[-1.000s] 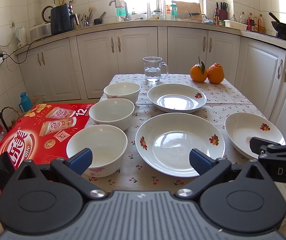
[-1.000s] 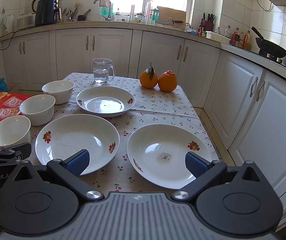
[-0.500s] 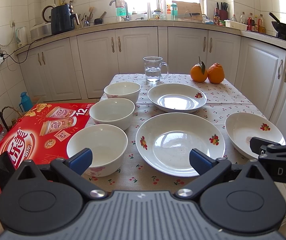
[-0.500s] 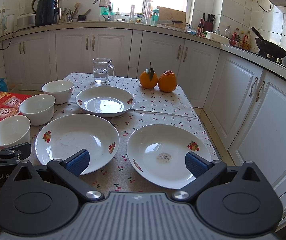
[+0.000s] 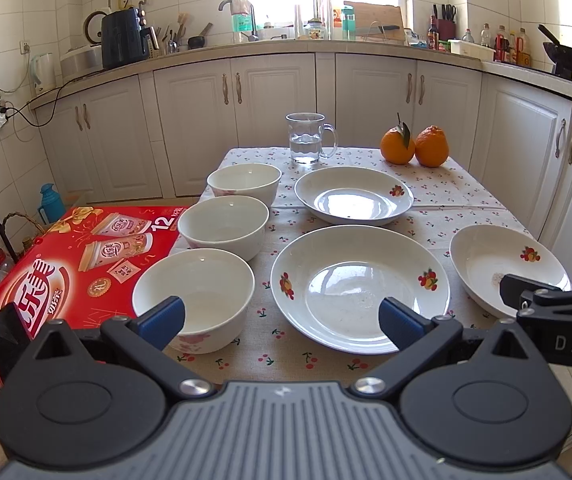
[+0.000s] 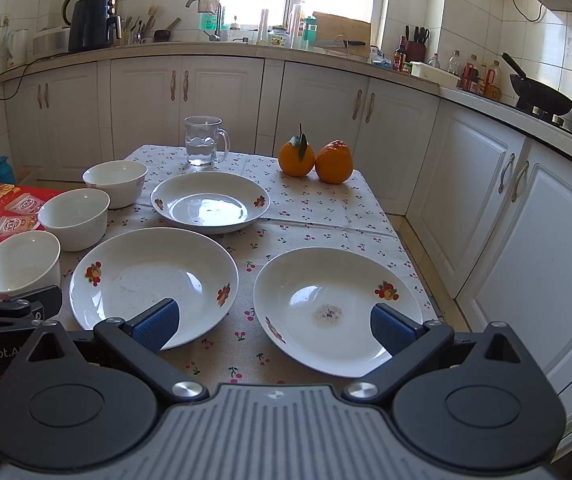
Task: Organize plates and bowls
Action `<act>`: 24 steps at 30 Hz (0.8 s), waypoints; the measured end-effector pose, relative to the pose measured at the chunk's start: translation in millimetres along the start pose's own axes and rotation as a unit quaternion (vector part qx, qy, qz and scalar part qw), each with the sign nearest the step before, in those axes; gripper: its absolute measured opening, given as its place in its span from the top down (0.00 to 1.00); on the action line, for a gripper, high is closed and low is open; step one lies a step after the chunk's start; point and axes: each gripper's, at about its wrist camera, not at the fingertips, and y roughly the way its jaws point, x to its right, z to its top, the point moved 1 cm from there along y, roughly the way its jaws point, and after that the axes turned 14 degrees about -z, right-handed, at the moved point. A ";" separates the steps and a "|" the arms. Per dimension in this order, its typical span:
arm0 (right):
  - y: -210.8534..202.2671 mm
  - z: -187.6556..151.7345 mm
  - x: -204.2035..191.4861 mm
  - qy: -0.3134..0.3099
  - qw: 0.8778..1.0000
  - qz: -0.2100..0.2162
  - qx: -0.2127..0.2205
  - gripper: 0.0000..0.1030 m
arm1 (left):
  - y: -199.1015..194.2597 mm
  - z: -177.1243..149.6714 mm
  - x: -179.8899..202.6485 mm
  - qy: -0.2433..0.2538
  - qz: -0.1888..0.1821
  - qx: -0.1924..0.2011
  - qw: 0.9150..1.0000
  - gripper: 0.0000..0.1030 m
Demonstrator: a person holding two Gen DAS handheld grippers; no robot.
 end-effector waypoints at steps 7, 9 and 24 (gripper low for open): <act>0.0 -0.1 -0.2 -0.001 1.000 0.000 0.000 0.00 | 2.3 1.3 0.4 0.001 -0.002 -0.002 1.000 0.01; 1.0 0.3 0.0 -0.001 1.000 0.000 -0.001 0.00 | 3.4 2.1 0.7 0.001 -0.004 -0.003 1.000 0.01; 19.8 9.8 27.4 -0.008 0.999 0.040 0.009 0.00 | 14.1 28.5 -4.8 0.013 -0.042 0.011 0.999 0.01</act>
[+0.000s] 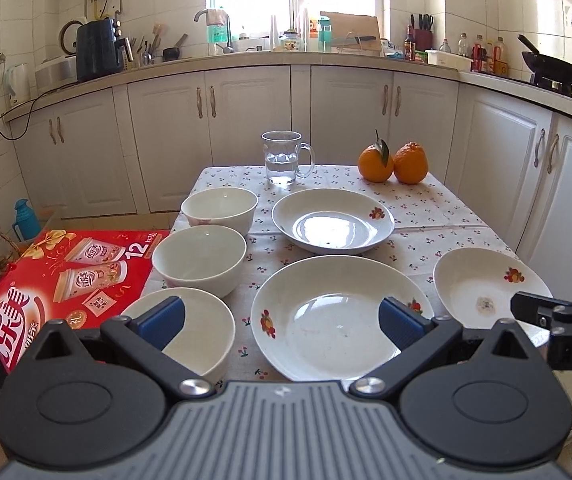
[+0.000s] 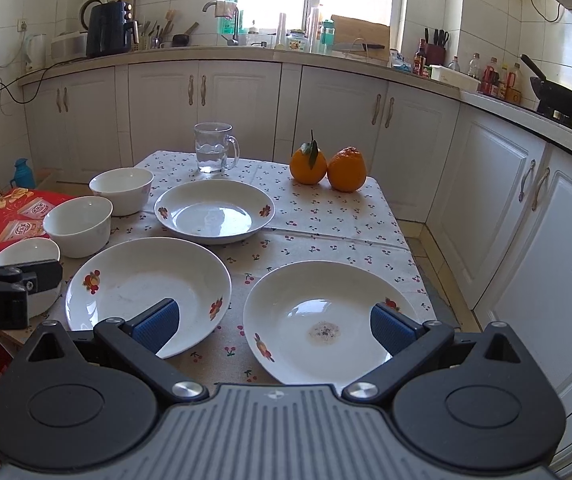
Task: Organize plates and bowls
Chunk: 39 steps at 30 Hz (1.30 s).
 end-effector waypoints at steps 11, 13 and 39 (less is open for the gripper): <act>35.0 -26.2 49.5 -0.015 0.999 -0.009 -0.029 0.00 | 32.0 11.4 -8.5 -0.020 -0.038 -0.050 0.998 0.01; 42.8 -33.8 53.0 -0.019 0.999 -0.005 -0.040 0.00 | 37.3 10.9 -6.0 -0.014 -0.043 -0.053 0.998 0.01; 114.1 -72.5 60.1 -0.032 0.991 0.076 -0.103 0.00 | 112.9 40.1 45.6 0.071 -0.152 -0.101 0.981 0.01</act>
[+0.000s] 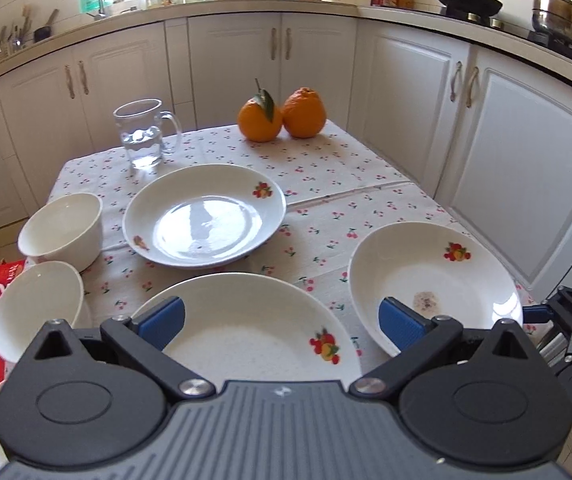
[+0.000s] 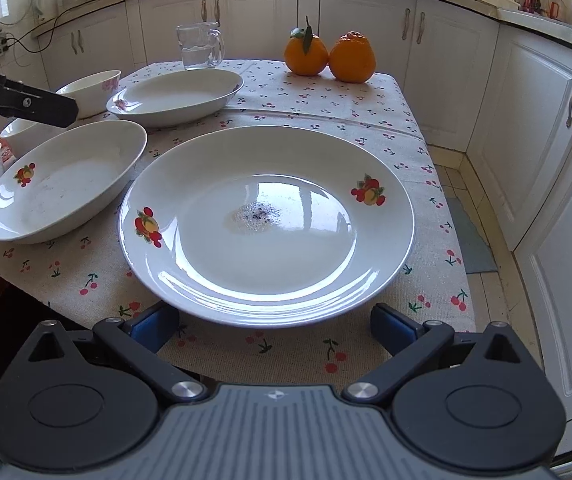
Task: Organize plates and bowls
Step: 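Move the left gripper to the rim of the stained white plate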
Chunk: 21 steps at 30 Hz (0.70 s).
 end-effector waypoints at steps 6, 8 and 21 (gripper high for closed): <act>2.4 -1.2 3.2 -0.007 1.000 0.011 0.015 0.00 | 19.4 10.9 6.1 -0.007 -0.047 -0.019 0.999 0.01; 2.2 -4.1 4.7 -0.007 1.000 0.013 0.025 0.00 | 27.0 12.3 6.3 -0.011 -0.055 -0.024 0.998 0.01; 3.7 -12.3 12.9 -0.019 0.997 0.035 0.068 0.00 | 82.5 37.8 29.0 0.070 -0.124 -0.102 0.985 0.01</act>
